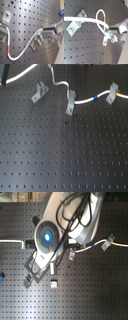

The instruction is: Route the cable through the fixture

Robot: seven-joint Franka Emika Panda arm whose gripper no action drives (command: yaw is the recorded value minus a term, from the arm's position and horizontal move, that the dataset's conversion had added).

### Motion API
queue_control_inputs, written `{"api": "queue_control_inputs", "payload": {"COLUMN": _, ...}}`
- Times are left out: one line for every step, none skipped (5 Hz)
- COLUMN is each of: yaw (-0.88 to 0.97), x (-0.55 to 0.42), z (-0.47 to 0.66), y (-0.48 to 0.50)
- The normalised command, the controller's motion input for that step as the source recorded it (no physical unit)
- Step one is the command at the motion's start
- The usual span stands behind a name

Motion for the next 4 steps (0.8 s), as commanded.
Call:
{"api": "queue_control_inputs", "payload": {"yaw": 0.18, "x": -0.048, "z": 0.28, "y": 0.549}}
{"api": "queue_control_inputs", "payload": {"yaw": 0.21, "x": -0.086, "z": 0.38, "y": 0.450}}
{"api": "queue_control_inputs", "payload": {"yaw": 0.26, "x": 0.048, "z": 0.34, "y": 0.440}}
{"api": "queue_control_inputs", "payload": {"yaw": 0.33, "x": 0.121, "z": 0.33, "y": 0.262}}
